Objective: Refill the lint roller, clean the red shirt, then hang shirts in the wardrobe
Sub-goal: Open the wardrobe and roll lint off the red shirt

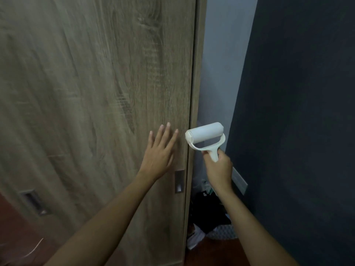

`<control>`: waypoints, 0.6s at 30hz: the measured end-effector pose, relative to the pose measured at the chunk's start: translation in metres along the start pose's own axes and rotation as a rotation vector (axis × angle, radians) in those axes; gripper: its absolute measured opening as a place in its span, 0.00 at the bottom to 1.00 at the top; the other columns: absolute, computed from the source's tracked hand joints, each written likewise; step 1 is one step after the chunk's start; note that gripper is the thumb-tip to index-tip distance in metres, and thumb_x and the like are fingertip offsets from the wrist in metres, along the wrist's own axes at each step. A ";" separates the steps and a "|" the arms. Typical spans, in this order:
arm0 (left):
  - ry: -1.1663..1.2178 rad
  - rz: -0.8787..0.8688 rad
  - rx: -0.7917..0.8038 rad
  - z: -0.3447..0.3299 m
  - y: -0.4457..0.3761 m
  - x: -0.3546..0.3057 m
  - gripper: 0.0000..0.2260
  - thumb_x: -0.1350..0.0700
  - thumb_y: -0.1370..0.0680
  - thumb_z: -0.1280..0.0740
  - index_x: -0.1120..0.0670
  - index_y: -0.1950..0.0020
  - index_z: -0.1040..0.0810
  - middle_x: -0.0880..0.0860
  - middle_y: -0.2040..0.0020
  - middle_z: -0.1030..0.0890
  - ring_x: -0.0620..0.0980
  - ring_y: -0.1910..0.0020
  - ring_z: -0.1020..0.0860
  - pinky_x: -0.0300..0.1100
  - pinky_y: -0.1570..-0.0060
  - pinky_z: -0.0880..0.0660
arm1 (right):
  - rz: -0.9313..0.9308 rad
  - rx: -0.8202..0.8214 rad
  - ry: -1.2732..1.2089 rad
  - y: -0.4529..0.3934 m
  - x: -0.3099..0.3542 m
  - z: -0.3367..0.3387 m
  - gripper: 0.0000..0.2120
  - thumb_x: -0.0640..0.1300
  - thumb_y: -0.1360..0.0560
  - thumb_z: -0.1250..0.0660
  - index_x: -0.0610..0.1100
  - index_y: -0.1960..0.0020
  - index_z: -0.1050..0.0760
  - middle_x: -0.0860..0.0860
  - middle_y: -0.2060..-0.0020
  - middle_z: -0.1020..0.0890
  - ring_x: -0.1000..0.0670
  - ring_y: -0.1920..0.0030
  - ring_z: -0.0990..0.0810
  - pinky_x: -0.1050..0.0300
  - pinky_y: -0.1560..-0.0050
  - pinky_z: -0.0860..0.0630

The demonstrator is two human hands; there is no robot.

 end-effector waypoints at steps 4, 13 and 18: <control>-0.100 -0.089 0.010 -0.029 -0.010 0.009 0.36 0.53 0.25 0.33 0.54 0.21 0.47 0.60 0.21 0.50 0.59 0.22 0.50 0.59 0.27 0.49 | -0.019 -0.011 0.018 -0.008 -0.013 -0.017 0.20 0.44 0.25 0.32 0.46 0.72 0.35 0.55 0.78 0.34 0.57 0.74 0.37 0.59 0.71 0.39; -0.162 -0.044 -0.014 -0.059 -0.011 0.005 0.49 0.34 0.34 0.30 0.50 0.21 0.50 0.60 0.22 0.50 0.61 0.23 0.52 0.64 0.29 0.57 | -0.012 -0.032 -0.014 -0.031 -0.030 -0.022 0.21 0.42 0.25 0.31 0.44 0.72 0.36 0.55 0.79 0.34 0.58 0.75 0.38 0.62 0.72 0.40; -0.195 -0.022 -0.056 -0.060 -0.010 0.007 0.52 0.36 0.36 0.27 0.48 0.21 0.52 0.57 0.21 0.52 0.58 0.23 0.55 0.60 0.28 0.58 | 0.067 -0.027 -0.041 -0.042 -0.029 -0.027 0.18 0.42 0.25 0.30 0.36 0.69 0.32 0.50 0.77 0.31 0.55 0.73 0.34 0.58 0.70 0.36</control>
Point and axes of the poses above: each hand's wrist, its own y-axis away from the middle knuckle, its own z-axis out of the back of the hand, x = y × z, the point moved 7 cm from there along -y, towards the middle knuckle
